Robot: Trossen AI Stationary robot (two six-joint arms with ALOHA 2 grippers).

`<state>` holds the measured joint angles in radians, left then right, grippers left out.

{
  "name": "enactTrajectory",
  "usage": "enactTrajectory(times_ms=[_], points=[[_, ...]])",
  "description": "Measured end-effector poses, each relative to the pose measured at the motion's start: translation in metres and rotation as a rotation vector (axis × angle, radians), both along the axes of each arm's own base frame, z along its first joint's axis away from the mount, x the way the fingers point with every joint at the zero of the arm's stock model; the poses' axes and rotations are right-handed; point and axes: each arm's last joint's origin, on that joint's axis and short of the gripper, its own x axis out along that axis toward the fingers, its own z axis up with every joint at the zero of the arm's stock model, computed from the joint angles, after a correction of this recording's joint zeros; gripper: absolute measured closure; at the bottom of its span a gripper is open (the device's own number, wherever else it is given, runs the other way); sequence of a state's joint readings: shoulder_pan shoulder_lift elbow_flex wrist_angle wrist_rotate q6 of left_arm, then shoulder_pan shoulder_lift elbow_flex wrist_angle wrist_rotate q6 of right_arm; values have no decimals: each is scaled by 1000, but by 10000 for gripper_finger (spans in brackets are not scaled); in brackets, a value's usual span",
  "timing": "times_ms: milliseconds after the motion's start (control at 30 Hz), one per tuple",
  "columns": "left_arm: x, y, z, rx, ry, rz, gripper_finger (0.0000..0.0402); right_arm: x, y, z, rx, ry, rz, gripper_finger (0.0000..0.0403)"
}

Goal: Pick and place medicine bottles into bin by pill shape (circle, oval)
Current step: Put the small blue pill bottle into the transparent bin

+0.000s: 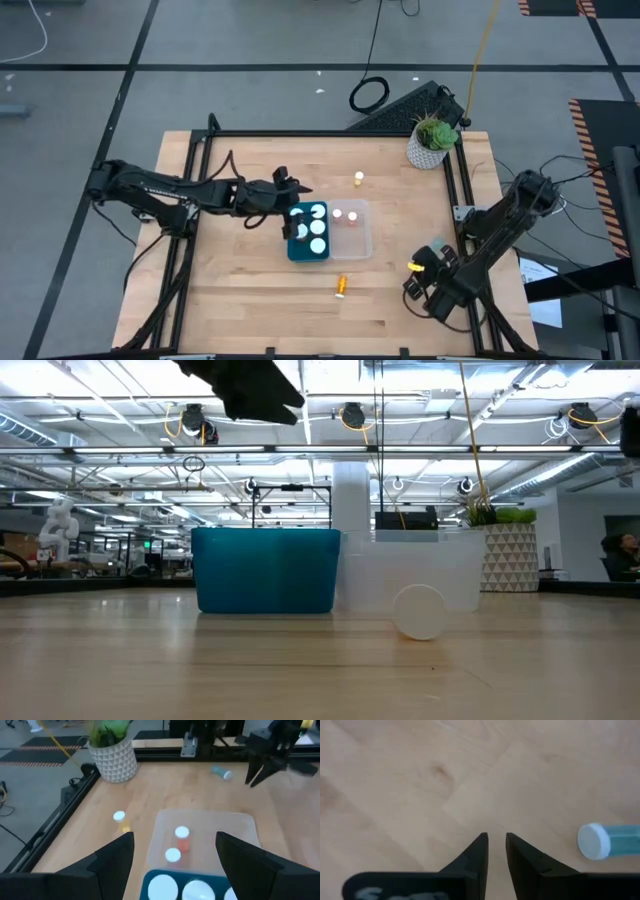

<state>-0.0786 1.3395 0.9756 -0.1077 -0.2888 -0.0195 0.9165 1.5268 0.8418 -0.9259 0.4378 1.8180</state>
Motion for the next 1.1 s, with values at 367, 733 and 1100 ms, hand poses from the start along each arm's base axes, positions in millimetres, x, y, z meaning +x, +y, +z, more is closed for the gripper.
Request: enactTrajectory(times_ms=[367,733,1100], points=[[2,0,-3,14,16,-7,117,-23,-32,44,120,136,-23,267],[2,0,-3,30,19,-15,117,-21,-33,20,131,110,-314,159],[2,0,-3,37,17,-18,117,-16,-39,17,157,142,-539,102]])
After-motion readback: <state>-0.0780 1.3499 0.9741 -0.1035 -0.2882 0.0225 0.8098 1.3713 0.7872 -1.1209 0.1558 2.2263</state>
